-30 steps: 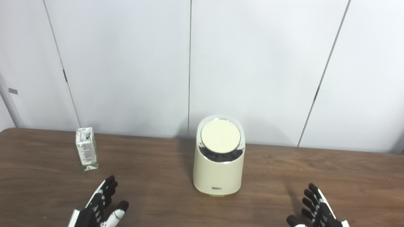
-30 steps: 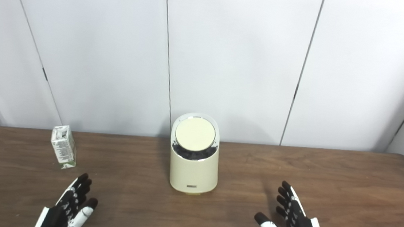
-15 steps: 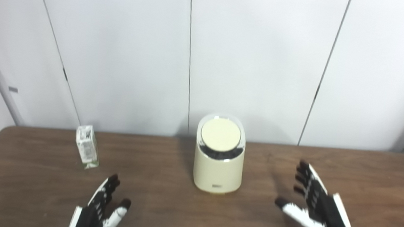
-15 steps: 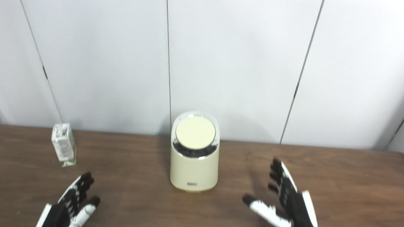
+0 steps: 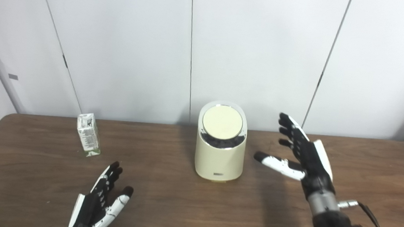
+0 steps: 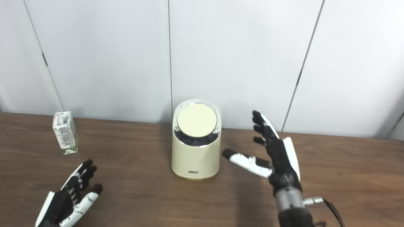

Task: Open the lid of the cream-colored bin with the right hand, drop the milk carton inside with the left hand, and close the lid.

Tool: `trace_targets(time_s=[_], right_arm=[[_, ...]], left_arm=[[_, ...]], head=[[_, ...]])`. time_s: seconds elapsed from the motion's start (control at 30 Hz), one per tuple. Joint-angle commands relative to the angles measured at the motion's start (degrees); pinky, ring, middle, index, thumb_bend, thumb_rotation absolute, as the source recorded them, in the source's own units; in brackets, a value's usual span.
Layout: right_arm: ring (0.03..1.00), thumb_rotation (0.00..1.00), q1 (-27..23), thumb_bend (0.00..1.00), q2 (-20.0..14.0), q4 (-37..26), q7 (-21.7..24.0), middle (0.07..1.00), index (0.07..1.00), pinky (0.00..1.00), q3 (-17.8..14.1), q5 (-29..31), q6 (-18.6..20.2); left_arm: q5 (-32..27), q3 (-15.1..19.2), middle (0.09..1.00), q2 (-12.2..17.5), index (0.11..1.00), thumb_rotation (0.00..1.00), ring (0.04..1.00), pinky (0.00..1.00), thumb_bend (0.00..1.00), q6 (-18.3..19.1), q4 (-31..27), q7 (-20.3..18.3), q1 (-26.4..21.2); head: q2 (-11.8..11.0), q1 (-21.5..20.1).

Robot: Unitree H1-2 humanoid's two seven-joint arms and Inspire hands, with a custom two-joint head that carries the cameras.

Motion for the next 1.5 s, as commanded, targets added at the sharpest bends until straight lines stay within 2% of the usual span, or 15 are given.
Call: trace_targets(time_s=[0.0,0.13,0.23,0.5,0.63,0.73,0.97,1.17,1.47], right_arm=[[0.917,0.42,-3.95,0.92,0.48,-0.39,-0.38,0.920,0.905,0.83,0.33,-0.74,0.19],[0.911,0.42,-7.04,0.92,0.49,2.11,-0.87,0.917,0.905,0.80,1.26,-2.73,0.34],[0.907,0.40,-9.64,0.90,0.43,4.71,-1.27,0.916,0.904,0.81,1.95,-4.16,0.09],[0.893,0.39,-14.88,0.89,0.26,11.66,-1.43,0.908,0.903,0.77,3.35,-6.04,-0.74],[0.900,0.36,-17.40,0.87,0.68,14.62,-1.71,0.906,0.901,0.81,4.12,-6.69,-0.51],[0.888,0.37,-18.97,0.87,0.57,16.81,-2.00,0.903,0.903,0.79,5.08,-7.86,-0.88],[0.863,0.39,-21.34,0.89,0.23,22.08,-3.82,0.891,0.893,0.76,6.67,-9.85,-2.34],[0.852,0.37,-21.96,0.91,0.45,23.83,-4.82,0.898,0.889,0.73,7.50,-11.35,-2.54],[0.882,0.31,-22.36,0.90,-1.32,25.35,-5.28,0.900,0.892,0.78,9.79,-13.84,-4.09]], left_arm=[[1.54,-0.50,0.912,-0.19,0.959,0.51,0.941,0.98,0.68,-0.66,-0.04,0.83,-0.84],[0.44,-0.53,0.912,-0.66,0.957,0.48,0.948,1.00,0.68,-0.42,-0.21,0.86,-0.72],[0.01,-0.62,0.917,-0.87,0.959,0.48,0.952,1.00,0.68,-0.55,-0.22,0.68,-0.62],[0.53,-1.00,0.922,-0.79,0.966,0.50,0.946,1.00,0.69,-0.67,-0.16,0.58,-0.53],[0.73,-1.22,0.924,-0.72,0.969,0.51,0.953,1.00,0.70,-0.26,-0.39,0.49,-0.49],[0.24,-1.38,0.930,-0.75,0.971,0.51,0.957,1.00,0.70,-0.16,-0.52,0.16,-0.44],[1.62,-1.77,0.918,-0.86,0.965,0.53,0.944,0.99,0.71,-0.58,-0.38,0.85,-0.34],[0.68,-1.88,0.922,-1.06,0.965,0.52,0.960,1.00,0.70,-0.89,-0.10,0.58,-0.47],[0.59,-1.82,0.920,-1.14,0.965,0.53,0.959,1.00,0.72,-0.62,-0.01,0.68,-0.51]], head=[[0.04,0.03],[0.15,0.23],[0.25,0.39],[0.28,0.54],[0.28,0.80],[0.35,1.10],[0.48,1.23],[0.55,1.40],[0.75,1.50]])
